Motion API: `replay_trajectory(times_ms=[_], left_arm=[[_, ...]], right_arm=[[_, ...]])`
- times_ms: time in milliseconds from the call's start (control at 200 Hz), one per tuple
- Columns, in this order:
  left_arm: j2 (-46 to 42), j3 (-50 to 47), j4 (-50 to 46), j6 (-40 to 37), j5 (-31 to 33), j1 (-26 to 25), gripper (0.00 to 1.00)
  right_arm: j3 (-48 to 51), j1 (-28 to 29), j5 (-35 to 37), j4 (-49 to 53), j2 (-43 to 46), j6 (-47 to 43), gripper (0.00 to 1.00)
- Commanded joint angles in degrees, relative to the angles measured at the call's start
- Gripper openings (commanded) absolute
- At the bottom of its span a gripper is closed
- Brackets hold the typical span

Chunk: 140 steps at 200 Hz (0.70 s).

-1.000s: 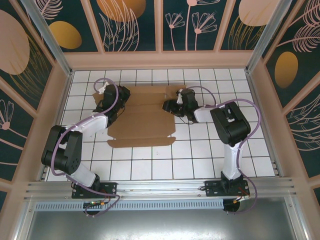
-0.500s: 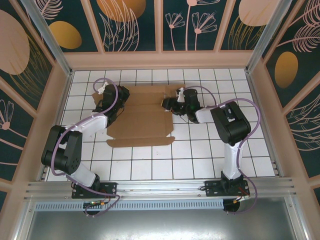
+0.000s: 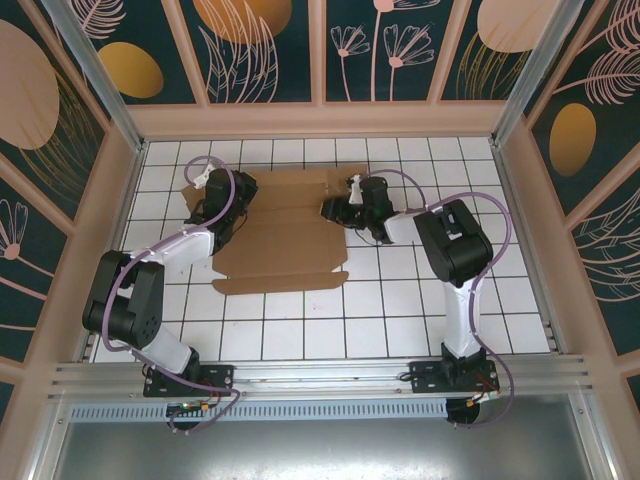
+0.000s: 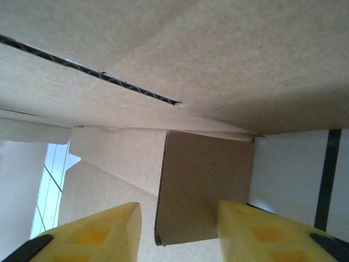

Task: Fold the paper box

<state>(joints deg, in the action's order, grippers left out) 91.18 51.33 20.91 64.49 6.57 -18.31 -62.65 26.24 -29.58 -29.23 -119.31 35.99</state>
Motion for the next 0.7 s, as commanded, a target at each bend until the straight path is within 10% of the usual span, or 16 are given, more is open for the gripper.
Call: replay_trajectory(times_ms=[0, 555, 696], left_arm=[[1.1, -1.9, -8.7, -2.7, -5.9, -1.3, 0.0], [0.9, -1.1, -11.3, -1.5, -4.2, -1.2, 0.0], [0.7, -1.3, -11.3, -1.5, -4.5, -1.3, 0.0]], right_arm=[[0.4, 1.8, -0.1, -1.3, 0.8, -2.1, 0.41], [17.8, -4.6, -0.4, 5.0, 26.1, -12.8, 0.46], [20.2, -5.4, 12.4, 13.5, 37.9, -17.0, 0.41]])
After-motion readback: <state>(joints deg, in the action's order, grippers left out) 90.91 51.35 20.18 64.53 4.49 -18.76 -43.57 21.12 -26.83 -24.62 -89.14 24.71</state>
